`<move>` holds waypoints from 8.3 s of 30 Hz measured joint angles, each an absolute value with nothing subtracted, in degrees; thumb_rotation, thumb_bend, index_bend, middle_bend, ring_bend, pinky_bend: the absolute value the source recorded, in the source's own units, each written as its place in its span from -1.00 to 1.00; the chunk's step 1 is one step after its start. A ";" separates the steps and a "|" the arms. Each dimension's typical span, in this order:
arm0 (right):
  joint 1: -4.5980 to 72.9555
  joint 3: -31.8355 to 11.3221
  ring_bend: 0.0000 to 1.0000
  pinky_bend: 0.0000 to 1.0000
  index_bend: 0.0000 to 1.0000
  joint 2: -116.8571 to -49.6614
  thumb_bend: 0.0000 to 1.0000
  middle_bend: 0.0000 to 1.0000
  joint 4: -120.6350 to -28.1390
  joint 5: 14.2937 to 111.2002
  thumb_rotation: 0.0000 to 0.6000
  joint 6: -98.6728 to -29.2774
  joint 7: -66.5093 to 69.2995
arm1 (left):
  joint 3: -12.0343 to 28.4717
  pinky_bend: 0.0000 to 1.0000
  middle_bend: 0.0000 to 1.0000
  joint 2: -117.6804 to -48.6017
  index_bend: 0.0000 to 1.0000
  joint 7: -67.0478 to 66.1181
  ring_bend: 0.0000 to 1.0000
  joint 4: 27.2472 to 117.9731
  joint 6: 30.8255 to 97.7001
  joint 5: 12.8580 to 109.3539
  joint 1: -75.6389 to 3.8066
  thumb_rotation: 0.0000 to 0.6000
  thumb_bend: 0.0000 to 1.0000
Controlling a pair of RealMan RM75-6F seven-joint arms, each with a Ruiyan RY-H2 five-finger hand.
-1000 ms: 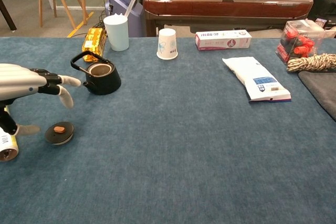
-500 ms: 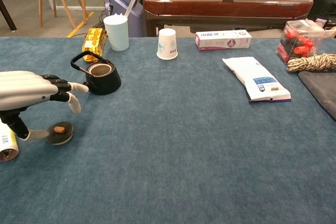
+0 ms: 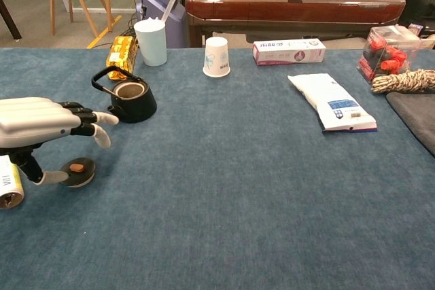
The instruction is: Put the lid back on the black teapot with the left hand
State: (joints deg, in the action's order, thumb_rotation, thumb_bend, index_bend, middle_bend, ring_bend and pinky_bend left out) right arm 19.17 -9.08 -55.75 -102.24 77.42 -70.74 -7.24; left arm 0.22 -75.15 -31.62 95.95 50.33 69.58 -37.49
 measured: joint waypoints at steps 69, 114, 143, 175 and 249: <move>21.51 -8.37 -1.00 -1.00 -0.94 -57.17 -0.13 -1.00 -104.76 74.96 1.00 -68.94 -12.36 | -2.89 -1.00 -1.00 -77.80 -0.61 -19.49 -1.00 84.56 48.65 77.83 -36.74 1.00 -0.35; 20.80 -7.77 -1.00 -1.00 -0.94 -56.79 -0.13 -1.00 -103.05 76.09 1.00 -69.15 -9.29 | -2.91 -1.00 -1.00 -78.79 -0.38 -19.77 -1.00 83.97 48.48 77.49 -36.92 1.00 -0.36; 21.42 -7.85 -1.00 -1.00 -0.94 -57.89 -0.13 -1.00 -101.74 76.52 1.00 -68.42 -8.46 | -3.19 -1.00 -1.00 -76.23 -0.34 -23.42 -1.00 87.63 52.64 78.15 -34.85 1.00 -0.35; 21.85 -7.88 -1.00 -1.00 -0.94 -58.25 -0.13 -1.00 -97.86 78.46 1.00 -67.74 -2.51 | 1.94 -1.00 -1.00 -67.71 -0.33 -45.19 -1.00 109.26 52.91 64.50 -41.82 1.00 -0.36; 26.84 -11.31 -1.00 -1.00 -0.94 -63.13 -0.13 -1.00 -89.83 68.10 1.00 -60.83 -4.00 | 7.75 -1.00 -1.00 -77.37 -0.33 -21.30 -1.00 75.78 29.88 56.98 -68.61 1.00 -0.36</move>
State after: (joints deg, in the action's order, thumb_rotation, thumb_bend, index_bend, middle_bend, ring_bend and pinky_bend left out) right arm 26.84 -11.31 -63.13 -89.83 68.10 -60.83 -4.00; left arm 7.75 -77.37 -21.30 75.78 29.88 56.98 -68.61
